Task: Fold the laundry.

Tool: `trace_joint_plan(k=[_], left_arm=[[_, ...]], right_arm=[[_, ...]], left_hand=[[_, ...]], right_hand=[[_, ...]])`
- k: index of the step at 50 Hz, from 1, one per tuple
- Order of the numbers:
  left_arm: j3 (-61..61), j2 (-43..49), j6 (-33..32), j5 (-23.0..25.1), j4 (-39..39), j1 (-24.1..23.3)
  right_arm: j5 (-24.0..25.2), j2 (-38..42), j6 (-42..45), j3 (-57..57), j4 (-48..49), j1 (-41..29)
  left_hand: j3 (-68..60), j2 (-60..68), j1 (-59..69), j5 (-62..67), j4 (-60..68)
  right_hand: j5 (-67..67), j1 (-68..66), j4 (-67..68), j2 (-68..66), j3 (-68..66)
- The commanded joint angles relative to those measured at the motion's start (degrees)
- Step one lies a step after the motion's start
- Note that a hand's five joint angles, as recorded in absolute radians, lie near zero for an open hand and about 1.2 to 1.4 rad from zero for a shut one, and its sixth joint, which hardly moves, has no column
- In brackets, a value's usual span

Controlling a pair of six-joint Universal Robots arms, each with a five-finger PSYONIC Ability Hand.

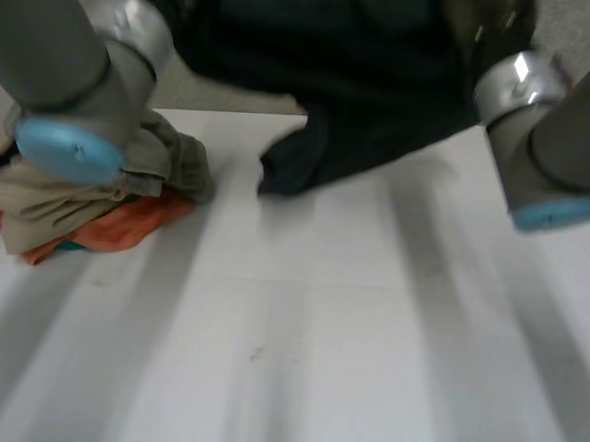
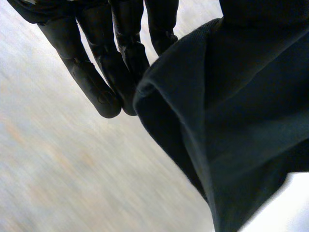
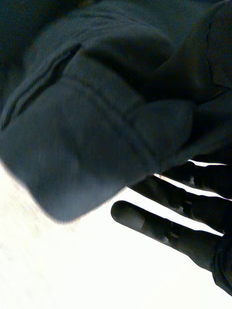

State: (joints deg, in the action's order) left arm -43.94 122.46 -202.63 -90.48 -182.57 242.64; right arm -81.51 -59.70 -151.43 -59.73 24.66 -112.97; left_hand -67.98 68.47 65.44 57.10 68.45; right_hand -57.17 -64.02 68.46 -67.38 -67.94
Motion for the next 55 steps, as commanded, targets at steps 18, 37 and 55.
trace_joint_plan(k=[18,37,55], left_arm=[[-28.39,1.47,1.71,1.10,1.60,-2.70],[-26.72,1.20,3.20,1.89,5.64,-2.34],[-30.08,-23.27,4.61,0.74,25.66,-2.34]], right_arm=[[0.73,1.88,-0.36,-24.11,-23.42,3.55],[0.73,-1.30,-2.12,-32.99,-17.29,6.01],[-3.31,-22.18,11.06,-29.85,-24.38,6.01]], left_hand=[[-12.02,11.53,14.56,12.90,11.55],[-12.02,11.53,14.56,12.90,11.55],[-12.02,11.53,14.56,12.90,11.55]], right_hand=[[47.39,44.24,-48.68,47.60,48.17],[29.62,26.47,-30.91,29.83,30.39],[-12.83,-15.98,11.54,-12.62,-12.06]])
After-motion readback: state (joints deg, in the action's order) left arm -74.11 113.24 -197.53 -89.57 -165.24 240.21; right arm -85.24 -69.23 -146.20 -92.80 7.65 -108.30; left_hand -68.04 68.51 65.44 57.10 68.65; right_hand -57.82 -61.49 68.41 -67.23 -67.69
